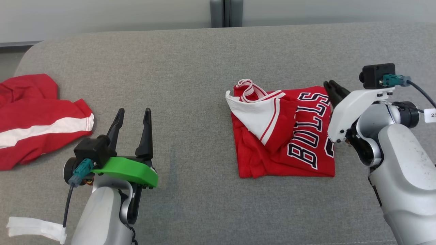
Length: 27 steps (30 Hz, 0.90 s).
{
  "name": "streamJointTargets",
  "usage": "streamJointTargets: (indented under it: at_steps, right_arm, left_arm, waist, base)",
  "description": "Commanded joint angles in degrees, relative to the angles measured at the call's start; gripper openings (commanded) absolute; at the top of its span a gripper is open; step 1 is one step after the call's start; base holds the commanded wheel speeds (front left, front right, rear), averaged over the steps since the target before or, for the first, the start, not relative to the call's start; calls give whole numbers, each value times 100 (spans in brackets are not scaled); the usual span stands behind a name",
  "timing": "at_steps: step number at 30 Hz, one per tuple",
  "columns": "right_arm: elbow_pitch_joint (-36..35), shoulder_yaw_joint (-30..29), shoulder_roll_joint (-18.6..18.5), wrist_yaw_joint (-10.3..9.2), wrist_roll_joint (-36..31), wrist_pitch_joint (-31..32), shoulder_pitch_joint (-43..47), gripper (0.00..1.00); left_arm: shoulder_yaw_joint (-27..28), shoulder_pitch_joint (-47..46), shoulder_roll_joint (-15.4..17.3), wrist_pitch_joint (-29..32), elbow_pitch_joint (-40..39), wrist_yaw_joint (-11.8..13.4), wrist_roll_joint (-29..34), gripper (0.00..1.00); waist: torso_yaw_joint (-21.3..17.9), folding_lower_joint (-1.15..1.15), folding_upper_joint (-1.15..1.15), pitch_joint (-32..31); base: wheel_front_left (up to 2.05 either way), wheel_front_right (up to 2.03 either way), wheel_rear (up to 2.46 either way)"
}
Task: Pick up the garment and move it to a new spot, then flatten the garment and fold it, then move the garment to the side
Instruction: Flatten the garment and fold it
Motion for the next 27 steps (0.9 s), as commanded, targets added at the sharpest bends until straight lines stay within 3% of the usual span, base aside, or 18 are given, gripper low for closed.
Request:
streamJointTargets:
  at_steps: [1, 7, 12, 18, 27]
  right_arm:
    - [157, -1, -41, 3, -176, -79, -52, 0]
    - [929, 457, -25, 3, -577, -492, -284, 0]
    - [1274, 1278, 126, 2, -525, -791, -415, 0]
    - [866, 2573, 220, 2, -64, -901, -291, 0]
    - [-186, 4128, -148, 2, 897, -50, 45, 0]
  left_arm:
    - [-13, -63, 12, -18, -12, -12, -31, 100]
    - [-45, -108, 12, -18, -19, -12, -37, 100]
    - [-74, -142, 13, -18, 11, -12, -54, 100]
    - [-6, -68, 12, -18, 21, -12, -9, 100]
    - [11, -19, 13, -18, 36, -12, -34, 100]
  waist:
    - [29, 0, 0, 29]
    - [105, 0, 0, 116]
    - [175, 0, 0, 138]
    - [177, 0, 0, 102]
    - [110, 0, 0, 23]
  base:
    - [0, 0, 0]
    - [0, 0, 0]
    - [0, 0, 0]
    - [0, 0, 0]
    - [0, 0, 0]
